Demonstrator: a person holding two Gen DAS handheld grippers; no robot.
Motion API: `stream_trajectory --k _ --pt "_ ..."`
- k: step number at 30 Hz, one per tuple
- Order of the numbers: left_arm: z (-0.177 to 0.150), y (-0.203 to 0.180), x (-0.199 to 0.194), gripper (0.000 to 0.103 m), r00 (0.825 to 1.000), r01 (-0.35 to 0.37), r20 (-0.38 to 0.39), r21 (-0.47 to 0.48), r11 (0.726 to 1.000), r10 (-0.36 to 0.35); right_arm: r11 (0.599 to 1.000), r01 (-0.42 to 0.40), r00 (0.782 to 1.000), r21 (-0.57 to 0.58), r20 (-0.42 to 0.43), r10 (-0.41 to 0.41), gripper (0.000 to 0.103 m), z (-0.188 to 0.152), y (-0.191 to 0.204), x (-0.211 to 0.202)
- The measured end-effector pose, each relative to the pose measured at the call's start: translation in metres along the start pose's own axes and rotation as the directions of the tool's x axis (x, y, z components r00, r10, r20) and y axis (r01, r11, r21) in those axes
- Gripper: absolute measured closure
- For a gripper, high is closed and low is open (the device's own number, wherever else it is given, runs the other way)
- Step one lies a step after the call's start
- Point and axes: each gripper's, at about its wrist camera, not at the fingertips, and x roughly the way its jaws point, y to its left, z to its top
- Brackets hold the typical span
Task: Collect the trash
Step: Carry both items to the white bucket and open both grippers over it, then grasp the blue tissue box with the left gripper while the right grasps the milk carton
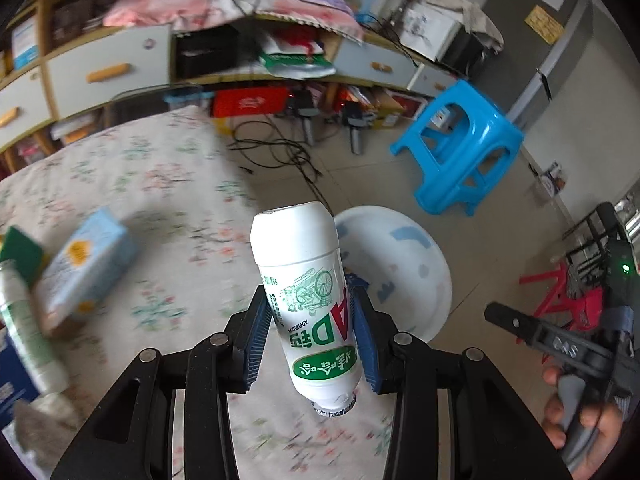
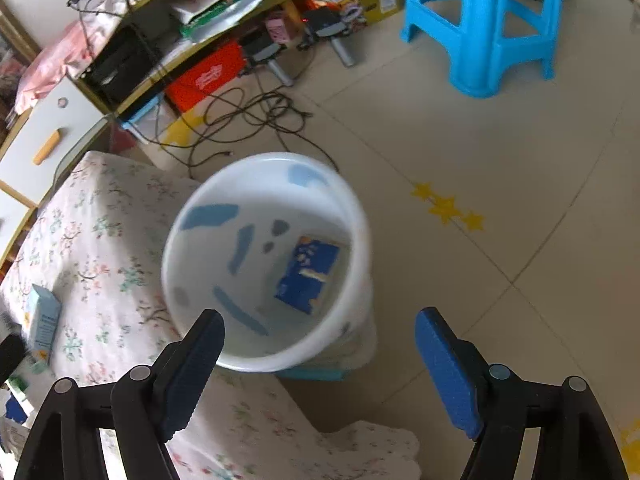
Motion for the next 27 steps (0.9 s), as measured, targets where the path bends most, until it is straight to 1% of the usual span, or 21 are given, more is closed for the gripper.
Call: stream_trajectory --k 5,6,7,8,9,10,11,12,15,18,21,27 --pt "0.013 -0.025 0.029 0.061 1.000 0.020 -0.005 0.030 0.999 -0.020 1.000 0.001 1.000 0.018 -0.002 -0.001 0.020 0.002 -0.016 -0.002" --pt "0.014 -0.028 0.033 0.060 1.000 0.029 -0.003 0.032 0.999 -0.029 1.000 -0.005 1.000 0.027 -0.002 0.005 0.020 0.002 -0.018 -0.003" --pt "0.017 -0.033 0.037 0.060 0.999 0.055 -0.001 0.033 0.998 -0.055 0.999 -0.012 1.000 0.033 -0.003 0.012 0.020 0.003 -0.019 -0.004" --pt "0.020 -0.034 0.042 0.058 0.997 0.079 -0.007 0.035 0.996 -0.079 0.999 -0.017 1.000 0.037 -0.002 0.017 0.020 0.003 -0.021 -0.004" --pt "0.022 -0.037 0.046 0.049 0.995 0.097 -0.029 0.045 0.994 -0.096 0.999 -0.020 1.000 0.039 -0.001 0.020 0.020 0.003 -0.021 -0.005" --pt "0.024 -0.039 0.051 0.042 0.995 0.089 -0.051 0.048 0.995 -0.087 0.999 -0.021 1.000 0.040 0.001 0.021 0.020 0.004 -0.021 -0.005" --pt "0.024 -0.039 0.052 0.030 0.996 0.076 -0.057 0.043 0.996 -0.073 0.999 -0.020 1.000 0.041 0.003 0.020 0.020 0.004 -0.021 -0.005" --pt "0.024 -0.038 0.049 0.026 0.997 0.059 -0.049 0.032 0.998 -0.057 0.999 -0.019 1.000 0.041 0.004 0.019 0.019 0.004 -0.021 -0.005" --pt "0.023 -0.031 0.035 0.021 0.999 0.029 -0.036 0.012 1.000 -0.028 0.998 -0.027 1.000 0.050 0.006 0.027 0.017 0.004 -0.021 -0.007" --pt "0.018 -0.020 0.016 0.016 1.000 -0.024 -0.018 0.027 0.999 0.024 0.998 -0.036 0.999 0.046 0.013 0.035 0.016 0.005 -0.017 -0.009" --pt "0.012 -0.006 -0.001 0.015 0.998 -0.067 0.000 0.036 0.997 0.067 0.998 -0.040 0.999 0.039 0.018 0.040 0.015 0.004 -0.009 -0.011" --pt "-0.004 0.035 -0.041 0.012 0.990 -0.143 0.013 0.016 0.990 0.142 0.998 -0.055 0.998 -0.006 0.022 0.055 0.013 0.000 0.019 -0.013"
